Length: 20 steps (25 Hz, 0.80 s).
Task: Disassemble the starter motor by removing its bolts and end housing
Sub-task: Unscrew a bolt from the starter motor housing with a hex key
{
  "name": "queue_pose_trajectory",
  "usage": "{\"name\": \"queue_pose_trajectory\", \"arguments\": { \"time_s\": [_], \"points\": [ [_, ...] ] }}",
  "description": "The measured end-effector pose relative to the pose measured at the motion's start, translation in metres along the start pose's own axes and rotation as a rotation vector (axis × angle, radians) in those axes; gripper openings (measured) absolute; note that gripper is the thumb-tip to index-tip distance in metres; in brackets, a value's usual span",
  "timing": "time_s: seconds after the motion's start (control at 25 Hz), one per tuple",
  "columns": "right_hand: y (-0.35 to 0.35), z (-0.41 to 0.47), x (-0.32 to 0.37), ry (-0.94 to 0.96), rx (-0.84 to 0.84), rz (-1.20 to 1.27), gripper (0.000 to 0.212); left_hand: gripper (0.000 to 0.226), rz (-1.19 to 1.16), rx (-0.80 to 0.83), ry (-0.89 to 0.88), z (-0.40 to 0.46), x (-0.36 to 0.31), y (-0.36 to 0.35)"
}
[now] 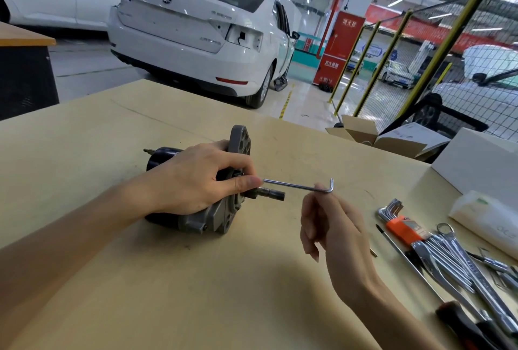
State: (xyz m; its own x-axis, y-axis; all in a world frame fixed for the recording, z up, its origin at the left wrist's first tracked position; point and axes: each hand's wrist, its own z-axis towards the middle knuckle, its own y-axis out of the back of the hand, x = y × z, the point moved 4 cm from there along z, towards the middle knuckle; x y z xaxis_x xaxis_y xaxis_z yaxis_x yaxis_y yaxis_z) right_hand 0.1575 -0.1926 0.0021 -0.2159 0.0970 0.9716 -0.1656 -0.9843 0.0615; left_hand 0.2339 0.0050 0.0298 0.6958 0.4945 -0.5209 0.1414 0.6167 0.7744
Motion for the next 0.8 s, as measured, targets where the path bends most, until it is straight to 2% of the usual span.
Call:
{"name": "queue_pose_trajectory", "arguments": {
  "time_s": [0.2,0.28,0.4,0.8],
  "points": [
    [-0.001,0.000,0.007,0.051,0.059,0.113,0.017,0.036,-0.001,-0.006,-0.007,0.000,-0.001,0.001],
    [-0.002,-0.002,0.008,0.083,0.058,0.064,0.020,0.034,0.005,-0.002,-0.008,0.000,-0.001,0.001],
    [-0.004,-0.004,0.010,0.153,-0.002,-0.082,0.041,0.032,0.018,-0.002,-0.009,0.001,-0.001,0.000],
    [-0.004,-0.005,0.014,0.240,-0.074,-0.200,0.034,0.029,0.010,-0.004,-0.017,0.001,0.000,0.001]
  ]
}}
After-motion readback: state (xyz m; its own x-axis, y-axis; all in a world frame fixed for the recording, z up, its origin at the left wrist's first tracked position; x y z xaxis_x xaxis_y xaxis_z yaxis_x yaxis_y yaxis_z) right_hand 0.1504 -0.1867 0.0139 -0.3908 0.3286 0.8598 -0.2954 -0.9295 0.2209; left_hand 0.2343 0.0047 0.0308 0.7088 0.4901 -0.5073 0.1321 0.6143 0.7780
